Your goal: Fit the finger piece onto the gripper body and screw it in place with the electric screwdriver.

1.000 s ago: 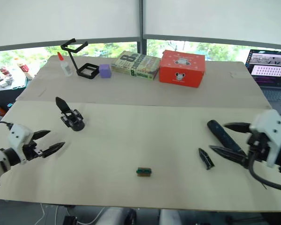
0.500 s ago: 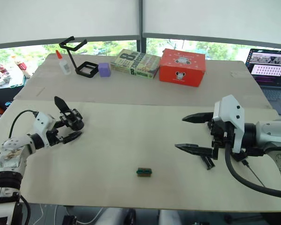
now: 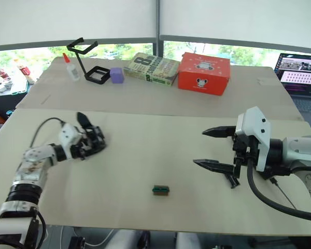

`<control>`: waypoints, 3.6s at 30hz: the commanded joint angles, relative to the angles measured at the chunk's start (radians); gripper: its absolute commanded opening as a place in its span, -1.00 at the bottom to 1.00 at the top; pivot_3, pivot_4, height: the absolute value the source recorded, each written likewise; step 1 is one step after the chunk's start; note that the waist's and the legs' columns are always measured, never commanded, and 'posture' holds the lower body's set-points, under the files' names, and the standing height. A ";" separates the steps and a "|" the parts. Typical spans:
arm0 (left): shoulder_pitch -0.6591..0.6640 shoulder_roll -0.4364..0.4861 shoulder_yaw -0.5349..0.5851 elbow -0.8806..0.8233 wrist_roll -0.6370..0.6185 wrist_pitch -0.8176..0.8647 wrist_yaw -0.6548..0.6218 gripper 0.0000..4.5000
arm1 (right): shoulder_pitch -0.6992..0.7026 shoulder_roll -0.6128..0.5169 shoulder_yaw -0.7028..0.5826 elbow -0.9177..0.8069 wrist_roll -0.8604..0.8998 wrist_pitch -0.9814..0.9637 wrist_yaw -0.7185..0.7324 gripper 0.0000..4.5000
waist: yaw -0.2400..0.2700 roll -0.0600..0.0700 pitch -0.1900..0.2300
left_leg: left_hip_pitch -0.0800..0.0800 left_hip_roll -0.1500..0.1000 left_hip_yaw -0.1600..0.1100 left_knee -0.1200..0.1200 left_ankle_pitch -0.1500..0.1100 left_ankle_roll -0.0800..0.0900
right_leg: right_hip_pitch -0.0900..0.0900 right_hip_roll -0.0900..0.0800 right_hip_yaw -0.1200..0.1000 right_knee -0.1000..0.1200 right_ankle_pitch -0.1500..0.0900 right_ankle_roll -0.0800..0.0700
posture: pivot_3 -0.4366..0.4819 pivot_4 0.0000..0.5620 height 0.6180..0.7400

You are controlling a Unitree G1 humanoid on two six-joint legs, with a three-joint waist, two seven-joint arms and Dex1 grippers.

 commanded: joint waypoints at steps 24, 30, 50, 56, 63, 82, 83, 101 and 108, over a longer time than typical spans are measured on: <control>-0.141 -0.325 -0.358 -0.141 0.090 0.140 0.046 0.30 | 0.255 0.122 -0.099 -0.208 -0.076 -0.026 -0.169 1.00 | 0.012 -0.001 0.000 | -0.001 -0.001 0.002 0.003 0.001 0.001 | -0.001 0.004 0.002 -0.001 0.002 0.003 | -0.05 -0.47 1.00; -0.155 -0.290 -0.348 -0.077 0.086 0.069 -0.041 0.98 | 0.296 0.115 -0.154 -0.225 -0.071 -0.017 -0.151 1.00 | 0.018 -0.001 0.000 | 0.001 -0.001 0.002 0.002 0.001 0.001 | 0.001 0.004 0.002 -0.001 0.002 0.003 | -0.05 -0.47 1.00; -0.070 0.213 -0.033 -0.897 -0.434 0.639 -0.189 0.98 | -0.053 -0.366 0.063 0.161 0.089 0.721 -0.167 1.00 | -0.004 0.001 0.001 | 0.005 0.000 0.002 -0.001 0.000 0.004 | 0.006 0.000 0.003 -0.010 0.001 0.003 | -0.05 -0.47 1.00; -0.049 0.215 -0.005 -0.930 -0.453 0.609 -0.164 0.98 | -0.350 -0.202 0.310 0.340 0.069 0.970 -0.288 1.00 | -0.012 0.001 0.001 | 0.005 0.000 0.002 -0.002 0.001 0.002 | 0.005 0.001 0.004 -0.010 0.001 0.003 | -0.05 -0.47 1.00; -0.051 0.230 -0.007 -0.954 -0.478 0.617 -0.156 0.98 | -0.383 -0.128 0.444 0.426 -0.039 0.953 -0.351 1.00 | -0.007 0.001 0.001 | 0.001 -0.001 0.002 -0.002 0.001 0.002 | 0.002 0.000 0.003 -0.009 0.002 0.003 | -0.05 -0.47 1.00; -0.064 0.218 0.020 -0.886 -0.589 0.770 -0.051 1.00 | -0.212 -0.156 0.339 0.424 -0.229 0.468 -0.197 -0.50 | -0.014 -0.001 -0.001 | 0.006 0.000 0.003 -0.002 0.001 0.002 | 0.006 0.004 0.003 -0.009 0.002 0.003 | -0.05 -0.47 1.00; -0.058 0.203 0.048 -0.889 -0.611 0.800 0.003 1.00 | -0.202 -0.157 0.281 0.403 -0.232 0.433 -0.203 -0.50 | -0.013 0.001 0.000 | 0.006 0.000 0.004 -0.002 0.001 0.002 | 0.005 0.004 0.003 -0.008 0.002 0.003 | -0.05 -0.47 1.00; -0.218 -0.175 0.177 -0.781 -0.851 0.972 0.610 1.00 | -0.577 0.386 0.476 0.135 -0.459 0.002 -0.381 -0.50 | -0.008 0.000 0.000 | 0.005 -0.002 0.002 -0.001 0.005 -0.003 | 0.000 0.006 -0.001 0.002 0.002 0.003 | -0.05 -0.47 1.00; -0.210 -0.248 0.183 -0.788 -0.845 0.914 0.656 0.41 | -0.607 0.430 0.477 0.164 -0.454 0.014 -0.347 -0.50 | -0.014 0.000 0.000 | 0.006 -0.004 0.002 -0.001 0.005 -0.003 | 0.000 0.006 -0.001 0.002 0.002 0.003 | -0.05 -0.47 1.00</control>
